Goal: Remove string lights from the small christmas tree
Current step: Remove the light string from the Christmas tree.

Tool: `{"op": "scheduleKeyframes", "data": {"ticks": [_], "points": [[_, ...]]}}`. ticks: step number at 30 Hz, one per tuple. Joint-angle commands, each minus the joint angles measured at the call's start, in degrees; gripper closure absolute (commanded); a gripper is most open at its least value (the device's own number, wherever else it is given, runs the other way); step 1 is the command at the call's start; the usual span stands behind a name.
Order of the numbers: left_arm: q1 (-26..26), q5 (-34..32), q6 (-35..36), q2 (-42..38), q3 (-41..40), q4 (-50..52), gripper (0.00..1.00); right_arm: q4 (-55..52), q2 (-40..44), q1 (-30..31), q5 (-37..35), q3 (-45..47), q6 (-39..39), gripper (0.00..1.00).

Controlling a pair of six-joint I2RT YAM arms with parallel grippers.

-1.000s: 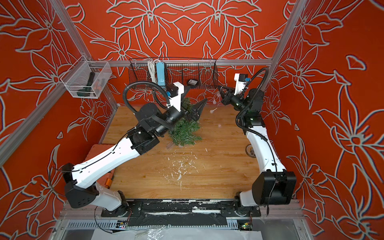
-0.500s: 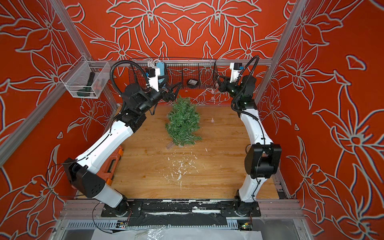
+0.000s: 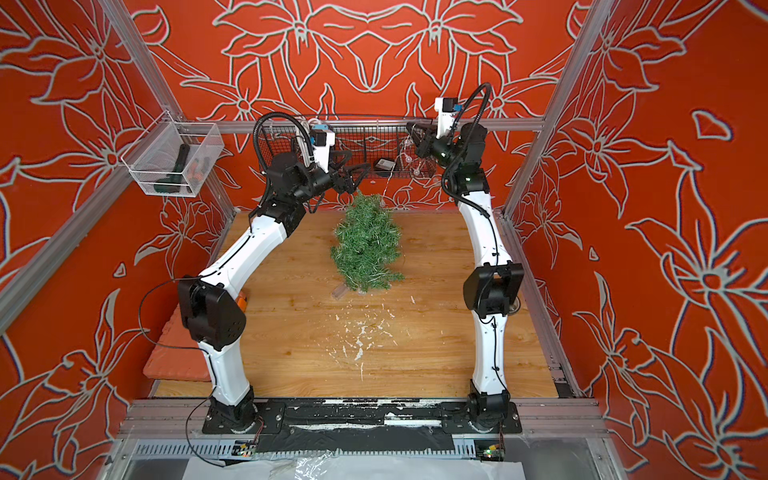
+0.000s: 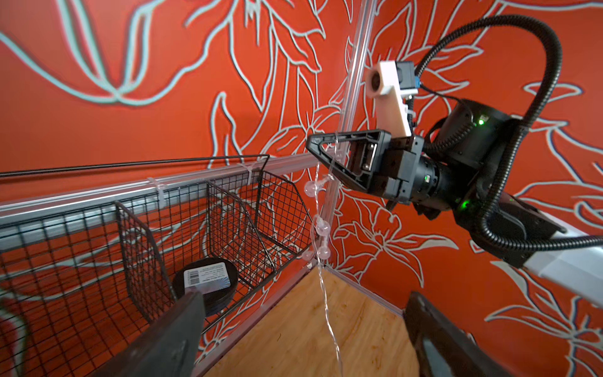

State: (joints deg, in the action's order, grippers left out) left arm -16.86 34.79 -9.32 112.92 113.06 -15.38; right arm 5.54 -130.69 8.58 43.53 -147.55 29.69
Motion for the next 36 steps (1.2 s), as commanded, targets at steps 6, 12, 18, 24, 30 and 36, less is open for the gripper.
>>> {"op": "scheduleKeyframes", "data": {"ticks": [6,12,18,24,30,36], "points": [[1.66,11.17,-1.97,8.41,10.58,1.39,0.08,-2.55,-6.81,1.89,0.96,-11.01,2.62,1.0],[1.66,13.99,-2.0,11.39,13.76,2.34,0.08,-1.94,-7.16,2.82,1.66,-10.22,2.29,1.0],[1.57,15.93,-3.98,14.48,16.53,2.02,0.08,-1.68,-7.12,3.67,2.56,-10.22,1.92,1.0],[1.31,16.12,-4.13,16.09,17.57,2.28,0.08,-0.29,-7.05,4.57,3.62,-10.31,2.45,1.0],[0.87,17.03,-4.83,17.16,17.91,1.79,0.08,0.15,-7.36,5.43,4.36,-10.31,2.29,1.0],[0.44,16.28,-4.24,18.5,18.94,2.71,0.18,0.92,-7.5,5.91,5.38,-10.02,2.6,1.0]]}}
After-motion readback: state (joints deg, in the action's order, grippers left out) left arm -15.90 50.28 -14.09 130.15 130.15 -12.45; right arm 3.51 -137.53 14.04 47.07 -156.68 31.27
